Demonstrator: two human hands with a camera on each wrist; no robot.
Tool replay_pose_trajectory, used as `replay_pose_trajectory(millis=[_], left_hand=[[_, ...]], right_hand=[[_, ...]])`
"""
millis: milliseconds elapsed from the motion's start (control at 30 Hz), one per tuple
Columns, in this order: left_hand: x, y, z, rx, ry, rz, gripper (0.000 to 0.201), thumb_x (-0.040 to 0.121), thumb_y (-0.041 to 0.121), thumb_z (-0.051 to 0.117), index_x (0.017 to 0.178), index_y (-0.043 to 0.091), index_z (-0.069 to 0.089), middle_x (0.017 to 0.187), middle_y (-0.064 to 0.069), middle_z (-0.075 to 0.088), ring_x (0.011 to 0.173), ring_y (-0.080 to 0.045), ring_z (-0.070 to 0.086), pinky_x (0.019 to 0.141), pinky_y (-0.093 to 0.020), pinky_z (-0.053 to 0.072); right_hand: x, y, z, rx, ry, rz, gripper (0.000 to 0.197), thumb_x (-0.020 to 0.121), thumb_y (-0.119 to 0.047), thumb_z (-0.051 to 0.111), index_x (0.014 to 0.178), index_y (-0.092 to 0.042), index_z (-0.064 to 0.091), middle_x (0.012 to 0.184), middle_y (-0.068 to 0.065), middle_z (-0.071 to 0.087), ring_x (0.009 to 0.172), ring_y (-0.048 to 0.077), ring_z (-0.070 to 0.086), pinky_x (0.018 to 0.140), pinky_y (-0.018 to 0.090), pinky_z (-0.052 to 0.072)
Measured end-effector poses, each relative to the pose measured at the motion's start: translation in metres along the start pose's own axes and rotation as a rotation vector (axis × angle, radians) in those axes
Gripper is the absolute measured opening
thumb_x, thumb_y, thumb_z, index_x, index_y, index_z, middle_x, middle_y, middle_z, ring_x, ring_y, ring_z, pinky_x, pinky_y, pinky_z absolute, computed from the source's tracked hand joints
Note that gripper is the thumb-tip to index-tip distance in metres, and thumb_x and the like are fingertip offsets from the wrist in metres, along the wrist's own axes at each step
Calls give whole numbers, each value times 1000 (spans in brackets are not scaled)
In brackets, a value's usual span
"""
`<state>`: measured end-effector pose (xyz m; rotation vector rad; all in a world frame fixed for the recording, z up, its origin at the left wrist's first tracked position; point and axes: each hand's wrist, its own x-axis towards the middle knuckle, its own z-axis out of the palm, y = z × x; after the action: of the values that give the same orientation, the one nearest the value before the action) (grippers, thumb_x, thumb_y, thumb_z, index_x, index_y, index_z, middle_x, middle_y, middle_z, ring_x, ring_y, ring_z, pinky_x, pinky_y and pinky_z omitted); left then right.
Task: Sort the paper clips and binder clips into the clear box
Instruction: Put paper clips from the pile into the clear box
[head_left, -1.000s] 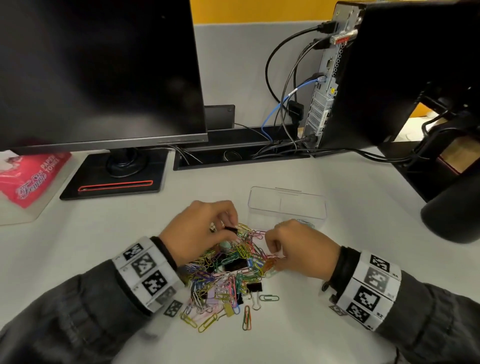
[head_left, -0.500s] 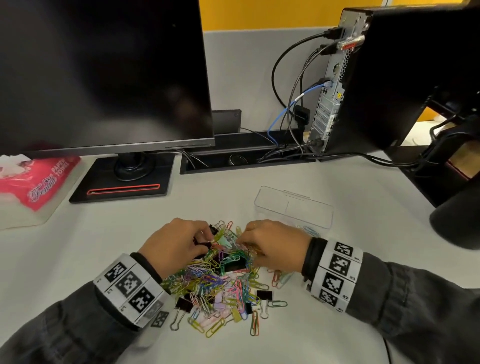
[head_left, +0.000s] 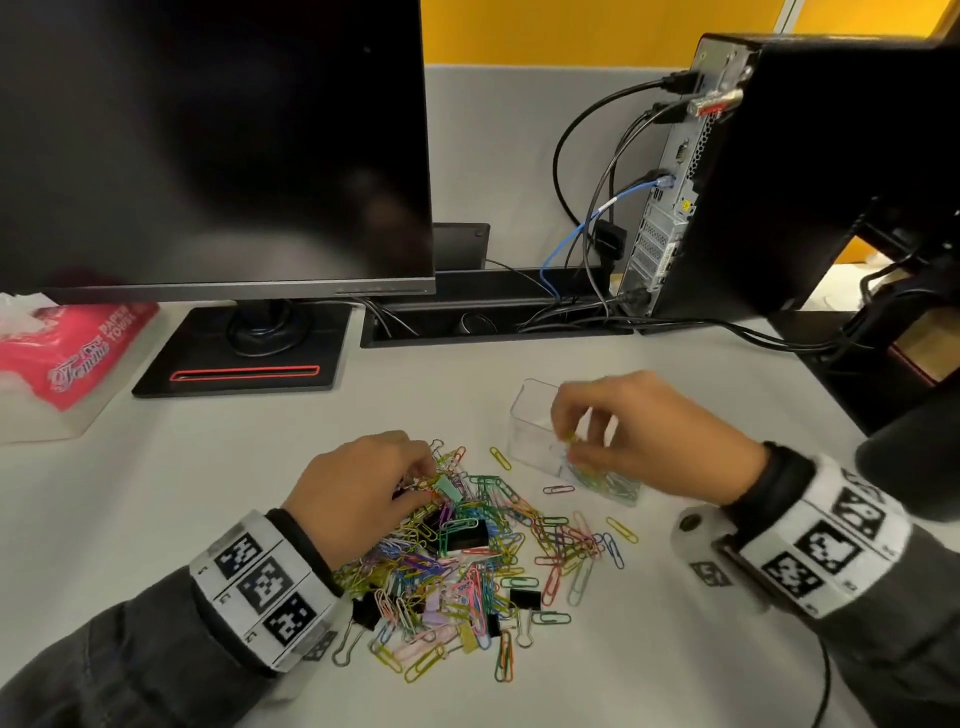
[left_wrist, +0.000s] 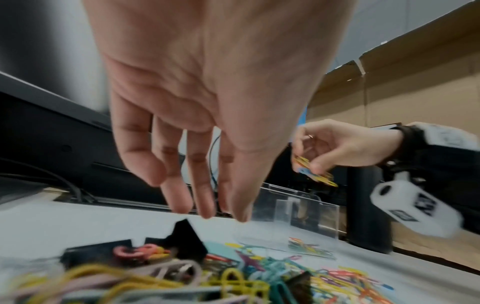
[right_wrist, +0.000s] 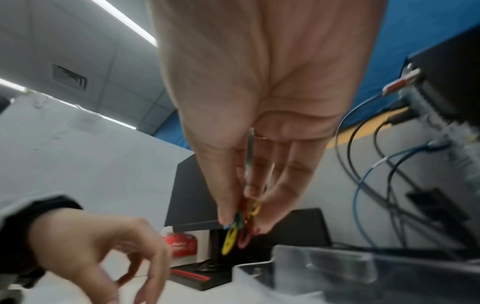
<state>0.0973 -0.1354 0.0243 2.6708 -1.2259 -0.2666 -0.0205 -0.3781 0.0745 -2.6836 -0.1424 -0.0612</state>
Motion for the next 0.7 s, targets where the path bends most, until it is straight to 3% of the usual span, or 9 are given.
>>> replay_pose_trajectory(millis=[100, 167, 267, 400, 467, 567, 633, 700], left_hand=[[4, 17, 0, -13, -33, 109, 28, 88, 48, 56, 114, 39, 53, 113, 19, 52, 107, -5, 50, 79, -27, 46], [7, 30, 4, 2, -93, 183, 50, 80, 60, 59, 124, 39, 48, 120, 17, 49, 114, -7, 45, 85, -29, 45], [11, 47, 12, 80, -197, 275, 98, 59, 78, 64, 141, 32, 33, 135, 9, 39, 119, -13, 40, 96, -35, 42], [11, 61, 21, 225, -296, 330, 124, 53, 77, 70, 149, 24, 12, 148, -2, 24, 131, -21, 29, 111, -43, 27], [13, 66, 26, 280, -317, 338, 125, 56, 74, 70, 150, 21, 6, 148, -6, 23, 132, -24, 28, 112, -45, 24], [18, 70, 33, 277, -283, 312, 113, 65, 68, 68, 149, 16, 14, 139, -5, 35, 123, -24, 36, 104, -43, 35], [23, 72, 35, 224, -267, 281, 94, 73, 60, 68, 145, 15, 27, 131, -5, 41, 118, -24, 42, 94, -41, 43], [28, 72, 35, 154, -259, 255, 73, 78, 51, 68, 135, 14, 43, 123, -4, 45, 112, -23, 47, 83, -37, 47]], right_hand=[[-2, 12, -14, -142, 132, 35, 27, 82, -15, 70, 95, -28, 51, 89, -15, 60, 65, 6, 60, 61, 23, 52], [-2, 19, -13, -256, 119, 85, 31, 84, -18, 67, 106, -30, 48, 97, -15, 62, 68, 8, 60, 64, 30, 54], [-3, 24, -5, -328, 43, 129, 38, 86, -20, 64, 116, -32, 45, 106, -15, 63, 78, 11, 59, 69, 29, 52], [-9, 23, 0, -335, 32, 161, 38, 85, -16, 65, 116, -30, 47, 111, -10, 60, 87, 12, 60, 74, 33, 53], [-11, 19, -2, -307, 78, 152, 36, 84, -13, 67, 114, -25, 52, 108, -7, 59, 87, 13, 61, 75, 34, 54], [-18, 2, -5, -293, 138, 99, 22, 83, -19, 69, 98, -23, 54, 89, -10, 58, 70, 11, 59, 65, 31, 54], [-26, -9, 1, -285, 25, 172, 23, 83, -34, 68, 94, -25, 50, 79, -11, 58, 66, 10, 55, 63, 29, 52], [-33, -14, 13, -304, -200, 275, 34, 80, -46, 68, 100, -26, 49, 83, -10, 55, 74, 13, 55, 68, 28, 49]])
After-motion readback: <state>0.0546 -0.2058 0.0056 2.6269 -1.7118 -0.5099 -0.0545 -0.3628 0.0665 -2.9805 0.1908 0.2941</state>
